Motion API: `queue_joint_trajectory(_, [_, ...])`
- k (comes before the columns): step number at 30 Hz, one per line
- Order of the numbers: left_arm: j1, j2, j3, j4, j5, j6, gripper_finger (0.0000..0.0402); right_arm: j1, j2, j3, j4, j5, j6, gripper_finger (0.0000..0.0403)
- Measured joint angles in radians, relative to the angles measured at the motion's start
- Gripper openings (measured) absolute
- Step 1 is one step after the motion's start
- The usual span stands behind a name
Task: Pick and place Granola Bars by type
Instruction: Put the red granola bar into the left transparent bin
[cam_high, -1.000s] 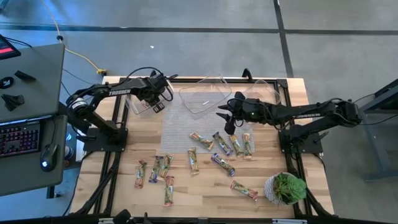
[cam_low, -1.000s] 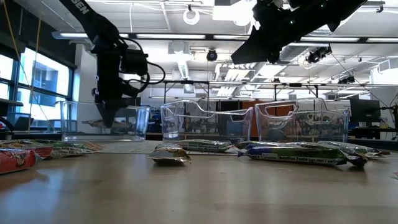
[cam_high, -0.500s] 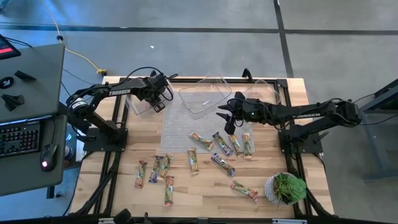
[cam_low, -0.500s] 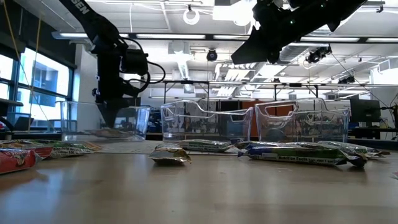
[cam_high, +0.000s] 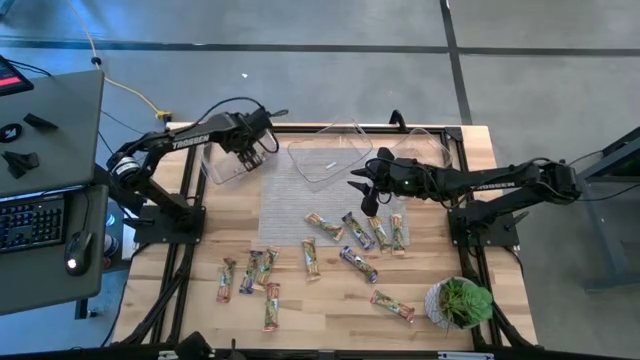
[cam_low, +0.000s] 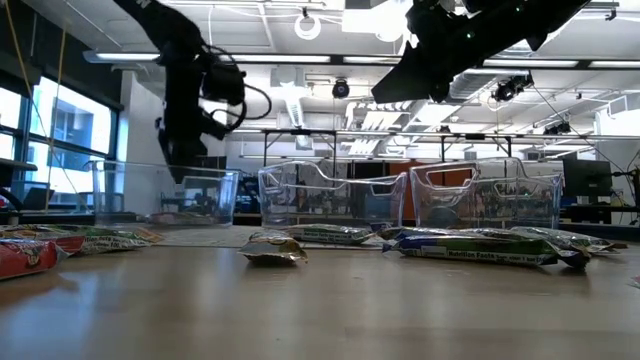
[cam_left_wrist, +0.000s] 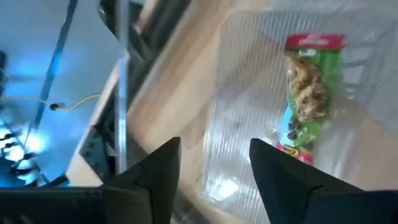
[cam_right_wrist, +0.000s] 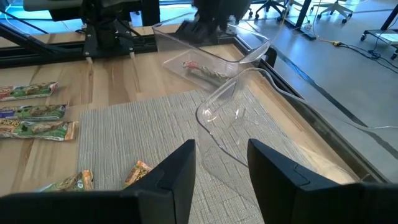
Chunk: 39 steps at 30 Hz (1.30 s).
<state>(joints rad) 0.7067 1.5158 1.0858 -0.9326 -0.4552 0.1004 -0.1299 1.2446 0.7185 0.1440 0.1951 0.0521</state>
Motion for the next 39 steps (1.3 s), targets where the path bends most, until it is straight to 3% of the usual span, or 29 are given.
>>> queue_joint_trajectory(5, [0.000,0.000,0.196,-0.231,0.168,-0.049,0.0176,0.000,0.000,0.000,0.000,0.000,0.000,0.0129])
queue_joint_trajectory(10, [0.000,-0.002,0.405,-0.522,0.494,-0.202,0.0170,0.000,0.000,0.000,0.000,0.000,0.000,0.0129])
queue_joint_trajectory(12, [-0.016,-0.009,0.448,-0.598,0.606,-0.253,0.0170,0.000,0.000,0.000,0.000,0.000,0.000,0.0129])
queue_joint_trajectory(15, [-0.078,-0.040,0.449,-0.641,0.682,-0.298,0.0169,0.000,0.000,0.000,0.000,0.000,-0.001,0.0129])
queue_joint_trajectory(19, [-0.239,-0.102,0.396,-0.641,0.676,-0.451,0.0169,0.000,0.000,0.000,-0.001,0.000,-0.005,0.0129])
queue_joint_trajectory(23, [-0.463,-0.166,0.327,-0.635,0.599,-0.680,0.0169,0.000,0.000,0.000,-0.001,0.000,-0.005,0.0129])
queue_joint_trajectory(30, [-0.858,-0.224,0.170,-0.628,0.388,-1.287,0.0169,0.000,0.000,0.000,-0.001,0.000,-0.001,0.0129])
queue_joint_trajectory(34, [-1.017,-0.224,0.062,-0.577,0.426,-1.582,0.0169,0.000,0.000,0.000,-0.001,0.000,-0.001,0.0129])
queue_joint_trajectory(39, [-1.162,-0.221,-0.065,-0.380,0.557,-1.779,0.0169,0.000,0.000,0.000,-0.001,0.000,-0.001,0.0129])
